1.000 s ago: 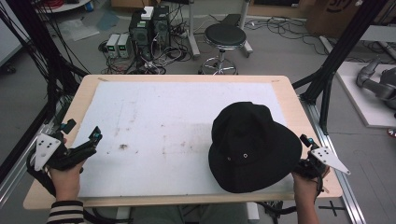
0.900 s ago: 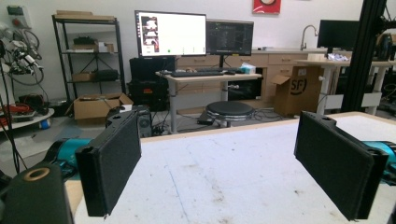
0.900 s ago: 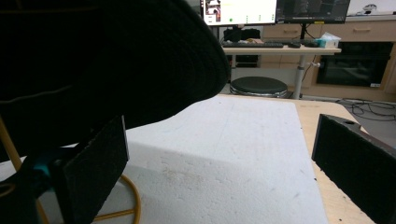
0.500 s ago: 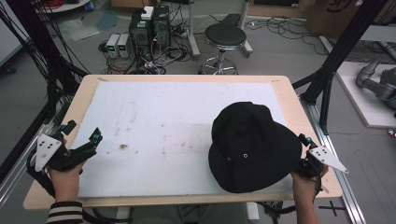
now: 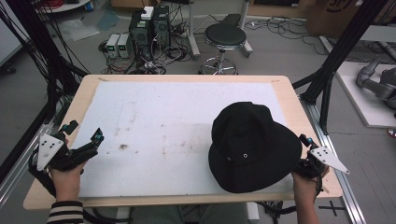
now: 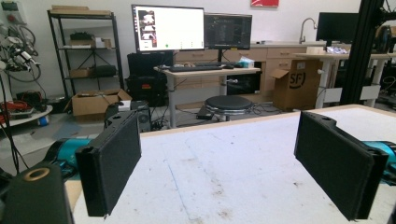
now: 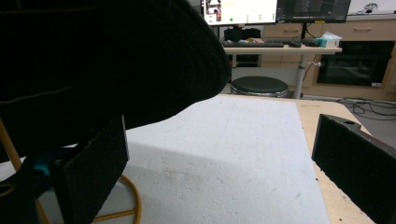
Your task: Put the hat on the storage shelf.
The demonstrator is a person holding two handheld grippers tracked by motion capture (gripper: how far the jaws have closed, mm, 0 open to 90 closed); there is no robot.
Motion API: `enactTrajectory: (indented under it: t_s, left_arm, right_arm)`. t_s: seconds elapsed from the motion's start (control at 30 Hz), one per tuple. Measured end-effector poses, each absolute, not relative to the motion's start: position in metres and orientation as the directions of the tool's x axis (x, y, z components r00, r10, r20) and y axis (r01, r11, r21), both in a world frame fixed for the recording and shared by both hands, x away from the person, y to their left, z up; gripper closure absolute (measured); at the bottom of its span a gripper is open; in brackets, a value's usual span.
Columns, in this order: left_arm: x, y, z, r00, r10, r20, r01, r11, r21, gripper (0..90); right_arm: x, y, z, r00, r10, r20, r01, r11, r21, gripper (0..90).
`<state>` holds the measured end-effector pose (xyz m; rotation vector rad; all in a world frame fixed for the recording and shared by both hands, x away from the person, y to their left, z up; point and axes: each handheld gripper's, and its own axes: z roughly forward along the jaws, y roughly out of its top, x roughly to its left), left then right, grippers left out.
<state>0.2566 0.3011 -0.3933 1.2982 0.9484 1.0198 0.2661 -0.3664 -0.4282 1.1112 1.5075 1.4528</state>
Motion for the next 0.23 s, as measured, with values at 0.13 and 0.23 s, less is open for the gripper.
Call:
enactTrajectory:
  t_s: [0.13,0.23]
  left_arm:
    - [0.2571,0.3008,-0.3936,0.293,0.956,0.015,-0.054,0.001,0.999,15.0]
    - [0.2575,0.3003,-0.3936,0.298,0.955,0.012,-0.052,0.004,0.999,15.0]
  right_arm:
    - [0.2662,-0.3659,-0.4284,-0.338,0.939,0.054,0.091,-0.025,0.996,3.4]
    - [0.2667,-0.3662,-0.4286,-0.338,0.939,0.054,0.09,-0.025,0.996,3.4]
